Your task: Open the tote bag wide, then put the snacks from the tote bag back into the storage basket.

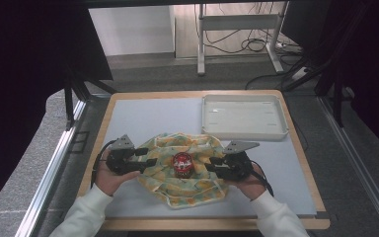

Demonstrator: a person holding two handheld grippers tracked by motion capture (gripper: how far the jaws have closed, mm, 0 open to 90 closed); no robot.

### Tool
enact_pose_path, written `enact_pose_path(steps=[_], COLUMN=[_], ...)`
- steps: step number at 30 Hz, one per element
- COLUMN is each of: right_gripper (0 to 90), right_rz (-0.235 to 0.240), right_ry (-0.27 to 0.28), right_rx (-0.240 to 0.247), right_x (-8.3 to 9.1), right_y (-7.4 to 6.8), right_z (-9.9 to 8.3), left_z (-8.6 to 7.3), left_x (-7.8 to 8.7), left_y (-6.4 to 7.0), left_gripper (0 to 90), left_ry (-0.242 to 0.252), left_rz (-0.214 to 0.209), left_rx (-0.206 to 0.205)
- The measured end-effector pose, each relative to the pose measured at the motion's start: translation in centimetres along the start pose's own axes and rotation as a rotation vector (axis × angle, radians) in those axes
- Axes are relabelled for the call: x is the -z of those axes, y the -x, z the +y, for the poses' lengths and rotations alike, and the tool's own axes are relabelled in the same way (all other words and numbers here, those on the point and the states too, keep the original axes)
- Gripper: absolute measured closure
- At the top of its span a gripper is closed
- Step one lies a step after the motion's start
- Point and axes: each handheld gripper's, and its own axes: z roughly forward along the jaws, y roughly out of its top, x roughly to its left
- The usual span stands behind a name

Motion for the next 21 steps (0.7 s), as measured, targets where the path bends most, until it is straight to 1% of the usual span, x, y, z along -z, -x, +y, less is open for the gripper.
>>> enact_pose_path(steps=[4, 8, 12, 16, 17, 21], right_gripper=[51.8, 45.8, 40.1, 34.2, 33.2, 28.6], right_rz=[-0.012, -0.017, -0.019, -0.019, -0.018, -0.021], right_ry=[0.003, -0.006, -0.025, -0.056, -0.065, -0.089], right_rx=[-0.002, 0.002, 0.012, 0.029, 0.031, 0.045], right_x=[0.0, -0.3, -0.9, -1.8, -2.1, -3.4], right_y=[-0.1, -0.3, -0.8, -1.5, -1.7, -2.3], right_z=[0.4, 0.8, 1.4, 2.1, 2.3, 3.0], left_z=[-0.3, -0.4, -0.4, -0.6, -0.6, -0.8], left_x=[0.4, 0.5, 0.3, -0.1, -0.1, -0.2], left_y=[0.1, -0.1, -0.2, -0.2, -0.3, -0.4], left_gripper=[33.2, 31.7, 31.3, 31.2, 31.1, 31.0], left_ry=[-0.004, -0.007, -0.012, -0.033, -0.041, -0.047], left_rz=[0.003, 0.003, 0.001, -0.001, 0.003, 0.005], left_rx=[0.0, 0.007, 0.012, 0.014, 0.007, 0.01])
